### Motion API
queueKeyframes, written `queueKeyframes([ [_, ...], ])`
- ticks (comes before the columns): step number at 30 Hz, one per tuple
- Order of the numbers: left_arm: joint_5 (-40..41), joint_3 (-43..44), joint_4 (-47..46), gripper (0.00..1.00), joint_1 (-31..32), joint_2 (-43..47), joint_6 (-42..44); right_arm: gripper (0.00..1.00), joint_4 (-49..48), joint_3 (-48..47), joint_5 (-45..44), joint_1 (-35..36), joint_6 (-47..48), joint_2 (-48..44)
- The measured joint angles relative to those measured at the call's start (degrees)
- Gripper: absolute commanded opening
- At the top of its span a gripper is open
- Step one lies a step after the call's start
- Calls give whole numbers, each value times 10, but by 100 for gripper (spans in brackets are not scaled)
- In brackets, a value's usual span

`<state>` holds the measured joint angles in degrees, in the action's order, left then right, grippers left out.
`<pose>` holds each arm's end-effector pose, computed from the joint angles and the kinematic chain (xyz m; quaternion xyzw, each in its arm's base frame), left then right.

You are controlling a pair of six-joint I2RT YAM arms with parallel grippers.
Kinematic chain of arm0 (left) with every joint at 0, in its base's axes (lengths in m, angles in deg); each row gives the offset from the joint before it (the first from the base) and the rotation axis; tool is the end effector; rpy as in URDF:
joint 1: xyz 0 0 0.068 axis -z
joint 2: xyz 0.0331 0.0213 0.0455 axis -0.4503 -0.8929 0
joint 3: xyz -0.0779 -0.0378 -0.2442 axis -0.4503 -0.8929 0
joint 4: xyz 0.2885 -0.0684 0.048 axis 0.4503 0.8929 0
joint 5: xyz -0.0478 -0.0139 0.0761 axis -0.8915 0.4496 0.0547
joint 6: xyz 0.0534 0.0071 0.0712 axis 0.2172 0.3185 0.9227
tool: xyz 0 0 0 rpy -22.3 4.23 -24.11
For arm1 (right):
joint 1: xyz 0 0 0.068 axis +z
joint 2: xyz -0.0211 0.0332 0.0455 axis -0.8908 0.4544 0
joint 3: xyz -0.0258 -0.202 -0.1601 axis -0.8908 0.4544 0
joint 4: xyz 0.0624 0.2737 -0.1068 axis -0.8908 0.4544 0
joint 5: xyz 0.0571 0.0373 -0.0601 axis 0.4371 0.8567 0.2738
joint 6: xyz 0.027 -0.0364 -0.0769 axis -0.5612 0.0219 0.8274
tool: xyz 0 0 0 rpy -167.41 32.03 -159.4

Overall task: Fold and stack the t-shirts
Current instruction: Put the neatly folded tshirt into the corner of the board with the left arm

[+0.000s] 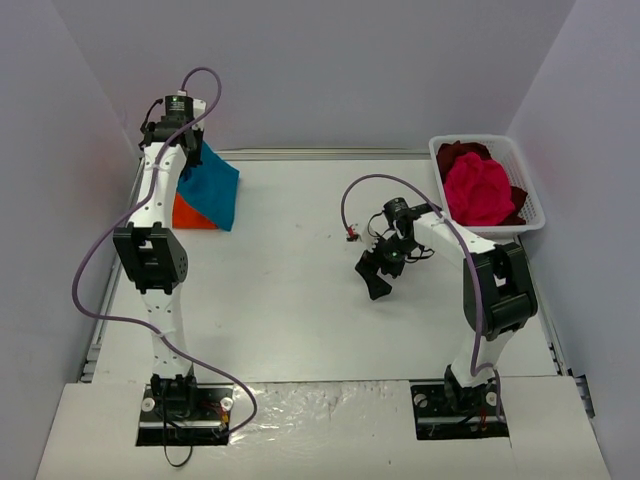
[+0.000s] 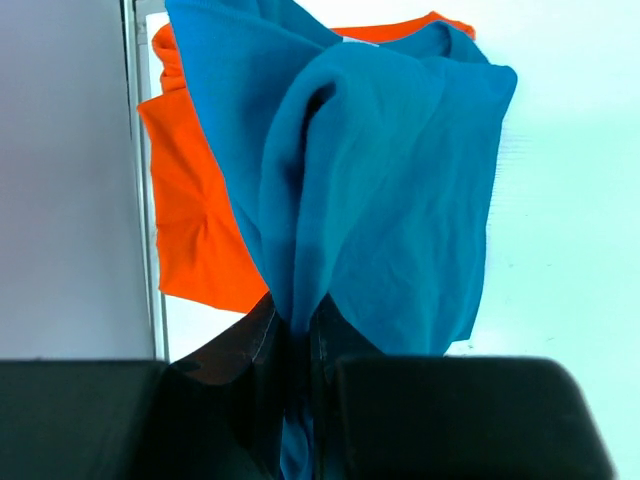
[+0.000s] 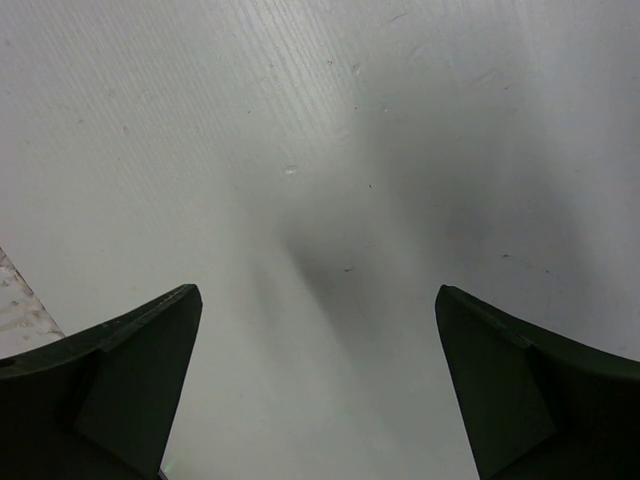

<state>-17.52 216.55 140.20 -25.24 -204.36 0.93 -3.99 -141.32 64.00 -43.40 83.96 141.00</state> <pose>0.5557 -0.0079 0.3213 0.0243 0.9095 0.0475 0.4123 0.3523 0.1716 0.1214 -0.5283 0.7829 0.2437 0.2205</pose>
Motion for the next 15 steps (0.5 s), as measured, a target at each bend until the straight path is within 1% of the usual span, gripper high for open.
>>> queueKeyframes([
  [11, -6, -3, -2, 2, -13, 0, 17, 100, -1, 2, -7, -1, 0, 0],
  [15, -6, -36, -27, 2, -25, 4, 23, 100, -3, 3, -7, -4, 0, 0],
])
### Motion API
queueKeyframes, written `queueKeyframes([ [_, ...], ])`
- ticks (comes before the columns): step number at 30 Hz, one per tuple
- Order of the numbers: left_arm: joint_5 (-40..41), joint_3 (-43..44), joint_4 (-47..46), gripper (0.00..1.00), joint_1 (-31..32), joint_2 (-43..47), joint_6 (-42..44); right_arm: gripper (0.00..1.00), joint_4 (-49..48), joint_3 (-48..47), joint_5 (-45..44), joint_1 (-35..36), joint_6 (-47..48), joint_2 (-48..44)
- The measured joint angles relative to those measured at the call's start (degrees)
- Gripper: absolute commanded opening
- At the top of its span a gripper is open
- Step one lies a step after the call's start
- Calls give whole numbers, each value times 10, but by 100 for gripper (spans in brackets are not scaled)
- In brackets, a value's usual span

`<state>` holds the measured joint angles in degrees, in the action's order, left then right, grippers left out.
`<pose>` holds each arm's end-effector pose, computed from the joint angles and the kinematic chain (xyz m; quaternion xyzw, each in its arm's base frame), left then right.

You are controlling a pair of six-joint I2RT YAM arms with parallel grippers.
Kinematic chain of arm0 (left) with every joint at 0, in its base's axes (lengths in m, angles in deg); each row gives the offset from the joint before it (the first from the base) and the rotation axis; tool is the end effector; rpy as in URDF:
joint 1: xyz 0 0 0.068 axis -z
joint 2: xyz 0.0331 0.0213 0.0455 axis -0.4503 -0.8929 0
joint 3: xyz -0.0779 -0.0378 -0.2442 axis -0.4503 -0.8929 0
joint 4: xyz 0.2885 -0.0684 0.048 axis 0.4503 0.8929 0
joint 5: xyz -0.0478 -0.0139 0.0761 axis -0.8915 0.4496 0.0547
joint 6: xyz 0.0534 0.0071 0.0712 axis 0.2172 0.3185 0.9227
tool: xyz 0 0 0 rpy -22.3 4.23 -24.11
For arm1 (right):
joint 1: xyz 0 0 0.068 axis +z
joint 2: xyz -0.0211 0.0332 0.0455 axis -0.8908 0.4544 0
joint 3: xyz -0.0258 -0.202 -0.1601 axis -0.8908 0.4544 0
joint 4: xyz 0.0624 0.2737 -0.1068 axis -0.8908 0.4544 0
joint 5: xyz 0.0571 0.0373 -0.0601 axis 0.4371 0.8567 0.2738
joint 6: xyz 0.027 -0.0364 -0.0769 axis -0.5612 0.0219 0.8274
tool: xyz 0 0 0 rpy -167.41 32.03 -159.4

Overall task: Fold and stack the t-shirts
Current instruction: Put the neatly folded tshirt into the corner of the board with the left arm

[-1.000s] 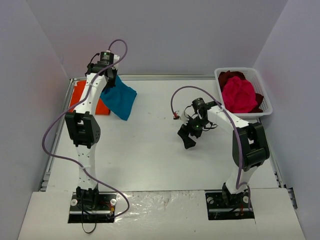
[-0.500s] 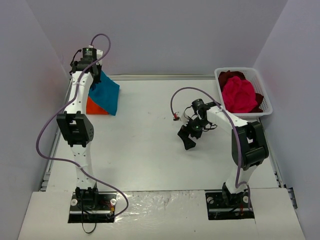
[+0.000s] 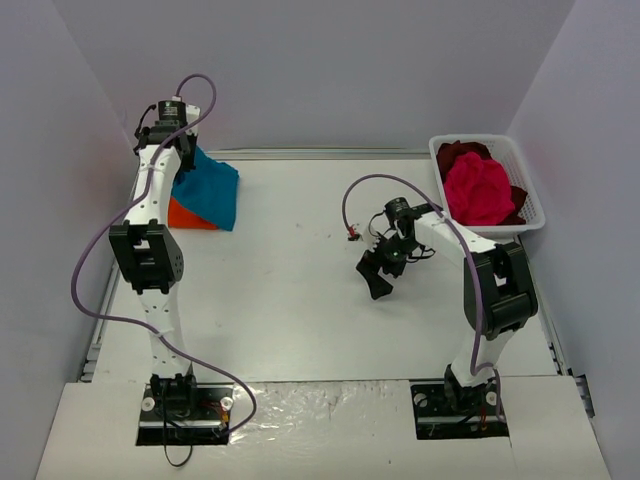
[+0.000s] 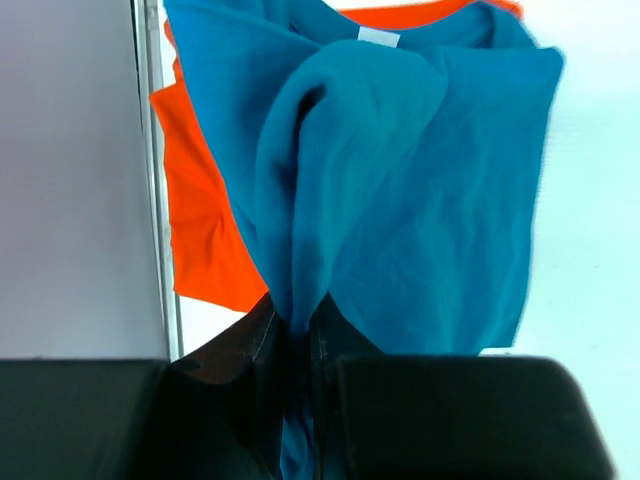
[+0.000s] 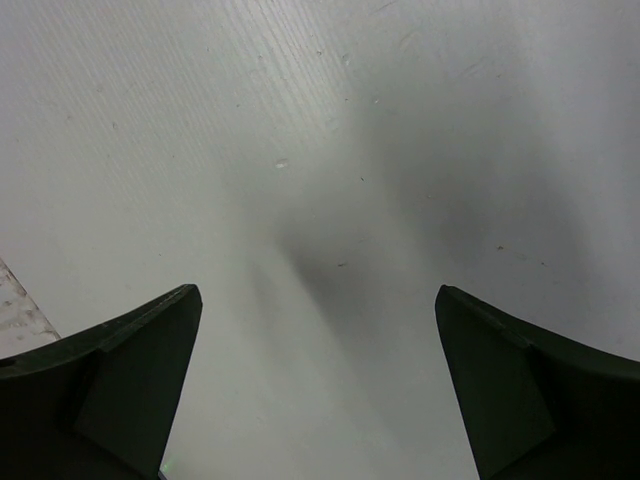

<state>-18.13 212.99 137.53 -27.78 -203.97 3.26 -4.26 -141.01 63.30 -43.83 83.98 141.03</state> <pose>0.5589 0.0159 0.3060 0.0251 0.9114 0.0600 0.4063 0.3534 0.1680 0.1192 -0.5254 0.7869 0.2373 0.2200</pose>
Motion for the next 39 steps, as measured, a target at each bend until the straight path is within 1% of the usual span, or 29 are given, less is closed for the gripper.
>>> queueKeyframes([
  [3, 0, -16, -6, 2, -14, 0, 8, 100, -1, 2, -1, -1, 0, 1],
  [10, 0, -18, -21, 2, -39, 0, 20, 100, -2, 4, -11, -5, 0, 32],
  [22, 3, -46, -61, 3, -47, -9, 37, 100, -2, 4, -14, -10, -1, 40],
  [24, 9, -52, -72, 14, -50, -13, 39, 100, -2, 4, -14, -11, -1, 41],
  [26, 24, -68, -96, 30, -53, -14, 47, 100, -2, 4, -14, -12, 0, 41],
  [27, 34, -79, -110, 49, -54, -15, 52, 100, -2, 4, -14, -12, 0, 41],
  [30, 72, -95, -150, 63, -62, -31, 70, 100, -2, 4, -14, -12, 0, 41],
  [34, 134, -99, -207, 72, -72, -73, 100, 100, -2, 4, -14, -15, 0, 41],
  [39, 185, -180, -276, 75, -77, -59, 139, 100, -3, 5, -13, -16, 0, 41],
])
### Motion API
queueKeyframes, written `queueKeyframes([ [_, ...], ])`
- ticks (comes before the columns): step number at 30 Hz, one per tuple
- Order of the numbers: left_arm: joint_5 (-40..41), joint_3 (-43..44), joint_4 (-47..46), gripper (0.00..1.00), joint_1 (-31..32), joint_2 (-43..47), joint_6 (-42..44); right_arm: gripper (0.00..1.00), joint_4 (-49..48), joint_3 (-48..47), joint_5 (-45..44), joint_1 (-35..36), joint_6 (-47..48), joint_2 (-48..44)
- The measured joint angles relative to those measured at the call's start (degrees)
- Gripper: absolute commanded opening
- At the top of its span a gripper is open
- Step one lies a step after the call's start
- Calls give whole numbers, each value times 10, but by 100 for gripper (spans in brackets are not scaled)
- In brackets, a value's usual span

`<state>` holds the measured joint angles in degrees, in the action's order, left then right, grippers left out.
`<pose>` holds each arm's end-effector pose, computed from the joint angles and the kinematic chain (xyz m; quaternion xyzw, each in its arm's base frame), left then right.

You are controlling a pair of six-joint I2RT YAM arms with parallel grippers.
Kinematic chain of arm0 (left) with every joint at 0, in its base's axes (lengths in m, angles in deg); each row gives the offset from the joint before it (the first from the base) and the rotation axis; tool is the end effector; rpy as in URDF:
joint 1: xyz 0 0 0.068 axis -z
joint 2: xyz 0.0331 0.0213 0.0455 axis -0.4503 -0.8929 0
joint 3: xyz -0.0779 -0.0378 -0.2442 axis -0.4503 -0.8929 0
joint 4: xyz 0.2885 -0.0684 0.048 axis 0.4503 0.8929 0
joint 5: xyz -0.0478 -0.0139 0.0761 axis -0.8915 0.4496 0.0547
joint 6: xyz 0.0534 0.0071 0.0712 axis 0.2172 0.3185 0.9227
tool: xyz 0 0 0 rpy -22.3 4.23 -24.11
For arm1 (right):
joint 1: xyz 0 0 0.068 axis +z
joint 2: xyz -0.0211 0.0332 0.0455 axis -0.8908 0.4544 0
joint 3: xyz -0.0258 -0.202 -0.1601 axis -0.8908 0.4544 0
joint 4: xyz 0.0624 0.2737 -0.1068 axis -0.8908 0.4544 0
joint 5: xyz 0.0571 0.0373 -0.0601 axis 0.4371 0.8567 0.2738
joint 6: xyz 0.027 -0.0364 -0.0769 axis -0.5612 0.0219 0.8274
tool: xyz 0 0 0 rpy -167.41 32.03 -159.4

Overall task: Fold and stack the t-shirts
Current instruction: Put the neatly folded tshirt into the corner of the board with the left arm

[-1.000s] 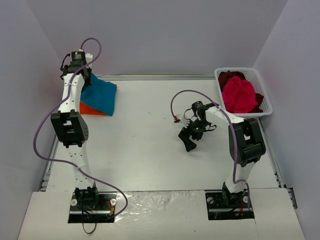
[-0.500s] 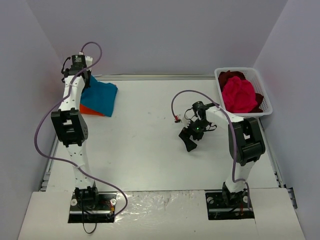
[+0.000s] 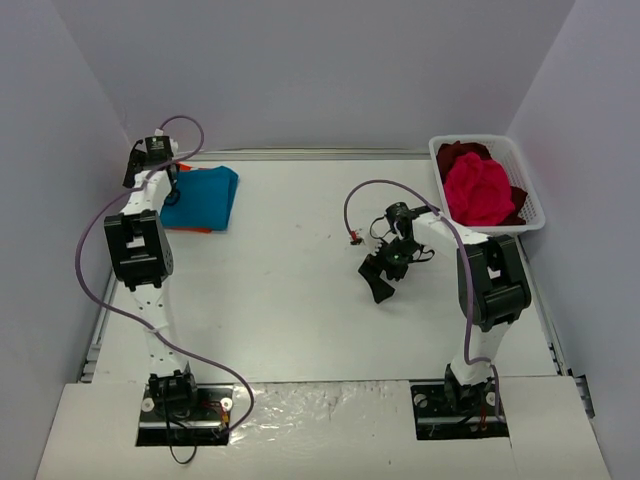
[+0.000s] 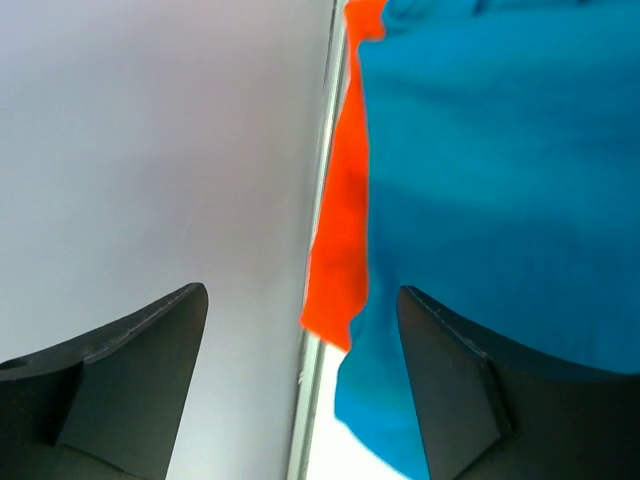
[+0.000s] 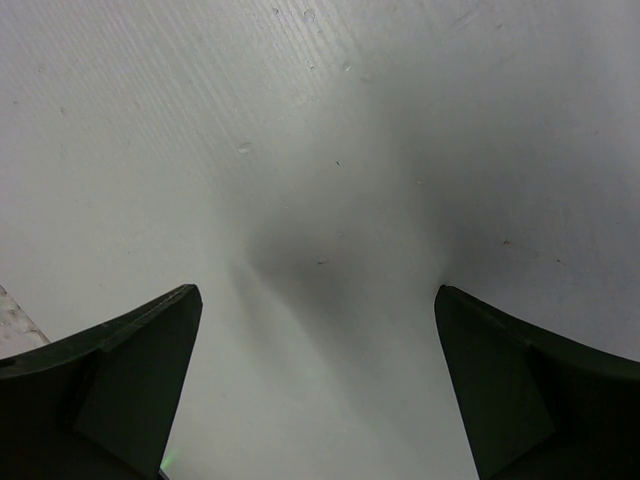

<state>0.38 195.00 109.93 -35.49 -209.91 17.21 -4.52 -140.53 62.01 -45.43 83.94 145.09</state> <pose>0.5829 0.1207 0.1805 0.0006 0.8852 0.2793 0.3721 0.3567 0.1561 0.0898 -0.5081 0.8078 0.2329 0.1871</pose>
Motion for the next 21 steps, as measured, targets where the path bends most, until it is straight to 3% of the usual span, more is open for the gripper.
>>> queueKeyframes([
  [4, 2, -59, -7, 77, 0, 59, 3, 100, 0, 0, 1, 0, 0, -1],
  [8, -40, -124, 25, 79, 0, 188, -31, 100, 5, 2, 7, -3, 2, -10],
  [15, -210, -177, 99, 79, 0, 408, -105, 100, 12, 0, 19, -3, 4, -44],
  [21, -395, -281, 145, 81, 11, 483, -129, 100, 17, -21, 18, -3, -3, -57],
])
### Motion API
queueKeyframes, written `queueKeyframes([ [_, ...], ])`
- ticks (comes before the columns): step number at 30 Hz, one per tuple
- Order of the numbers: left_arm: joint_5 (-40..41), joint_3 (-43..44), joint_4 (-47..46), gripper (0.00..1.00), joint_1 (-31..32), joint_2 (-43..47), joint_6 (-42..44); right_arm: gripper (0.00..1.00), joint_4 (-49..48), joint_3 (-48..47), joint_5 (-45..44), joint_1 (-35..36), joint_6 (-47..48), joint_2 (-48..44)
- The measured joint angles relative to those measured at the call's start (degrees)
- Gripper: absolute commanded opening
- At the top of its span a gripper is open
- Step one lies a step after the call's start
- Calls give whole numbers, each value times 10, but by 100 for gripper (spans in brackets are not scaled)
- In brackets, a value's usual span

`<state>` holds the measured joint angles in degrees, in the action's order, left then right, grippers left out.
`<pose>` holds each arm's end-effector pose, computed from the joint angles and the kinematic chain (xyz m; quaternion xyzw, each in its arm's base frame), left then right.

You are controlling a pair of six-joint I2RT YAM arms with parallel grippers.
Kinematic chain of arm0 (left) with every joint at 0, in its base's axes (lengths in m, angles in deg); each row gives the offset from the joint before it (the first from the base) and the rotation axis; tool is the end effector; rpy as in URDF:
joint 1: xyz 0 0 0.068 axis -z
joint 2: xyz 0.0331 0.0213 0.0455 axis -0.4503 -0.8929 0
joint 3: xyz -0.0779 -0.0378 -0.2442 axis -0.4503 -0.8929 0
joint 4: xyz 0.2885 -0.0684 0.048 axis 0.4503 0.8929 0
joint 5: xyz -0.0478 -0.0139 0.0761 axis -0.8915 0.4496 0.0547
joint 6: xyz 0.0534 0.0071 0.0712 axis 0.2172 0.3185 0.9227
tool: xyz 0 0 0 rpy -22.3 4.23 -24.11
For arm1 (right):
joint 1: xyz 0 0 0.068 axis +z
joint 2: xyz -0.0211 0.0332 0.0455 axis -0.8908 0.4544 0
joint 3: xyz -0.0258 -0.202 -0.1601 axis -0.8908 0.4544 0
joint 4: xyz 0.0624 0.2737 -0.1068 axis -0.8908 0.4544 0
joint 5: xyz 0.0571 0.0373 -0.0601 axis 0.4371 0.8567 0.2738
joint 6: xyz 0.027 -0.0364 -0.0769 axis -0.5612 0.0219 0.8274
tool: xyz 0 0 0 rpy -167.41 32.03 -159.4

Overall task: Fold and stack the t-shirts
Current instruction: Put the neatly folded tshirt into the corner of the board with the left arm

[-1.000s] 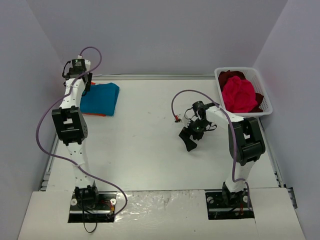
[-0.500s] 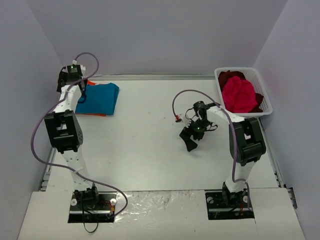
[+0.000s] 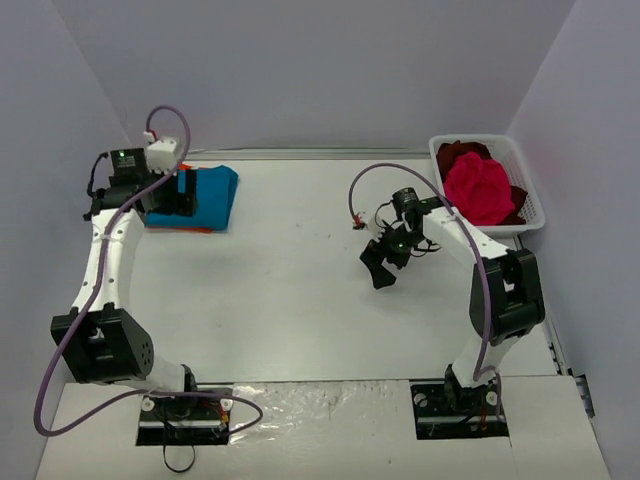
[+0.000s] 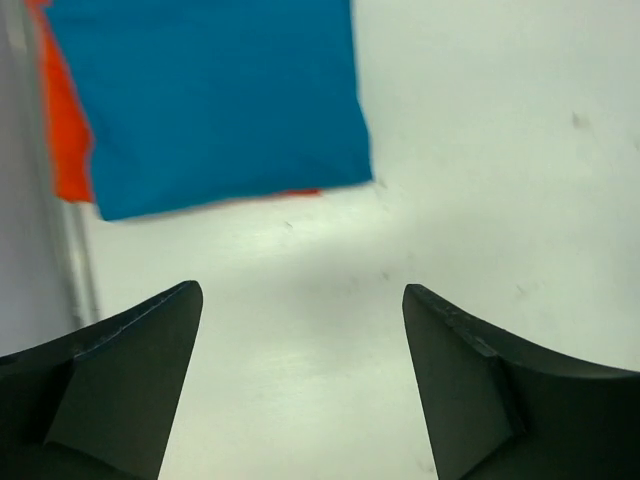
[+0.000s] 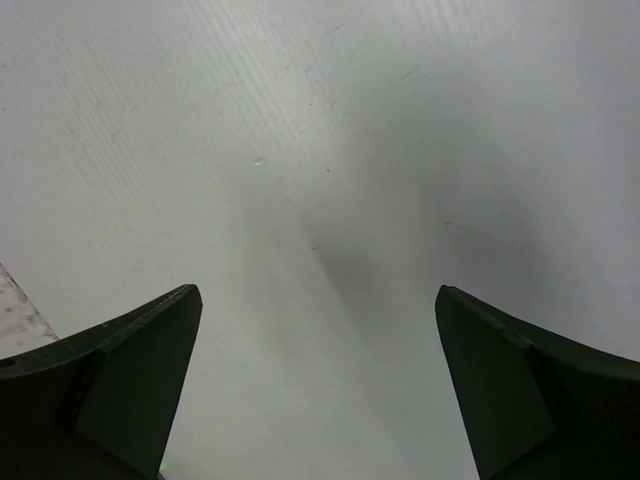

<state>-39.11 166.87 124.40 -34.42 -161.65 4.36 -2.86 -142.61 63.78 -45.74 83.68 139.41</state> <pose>0.4022 0.0311 0.3556 0.0665 0.8670 -0.0639 0.4897 0.3612 0.1575 0.1379 -0.5126 0.7909 0.2341 0.2384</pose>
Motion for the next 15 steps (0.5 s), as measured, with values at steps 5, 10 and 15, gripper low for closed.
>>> queueKeyframes([
  [5, -44, -134, 3, 84, 54, 24, 9, 100, -27, -40, -64, 0, -22, -67],
  [10, -55, -210, -1, 89, 101, 94, 25, 100, -106, -93, -191, 0, -50, -147],
  [15, -56, -241, -46, 94, 94, 183, 38, 100, -239, -96, -351, -13, -94, -190],
])
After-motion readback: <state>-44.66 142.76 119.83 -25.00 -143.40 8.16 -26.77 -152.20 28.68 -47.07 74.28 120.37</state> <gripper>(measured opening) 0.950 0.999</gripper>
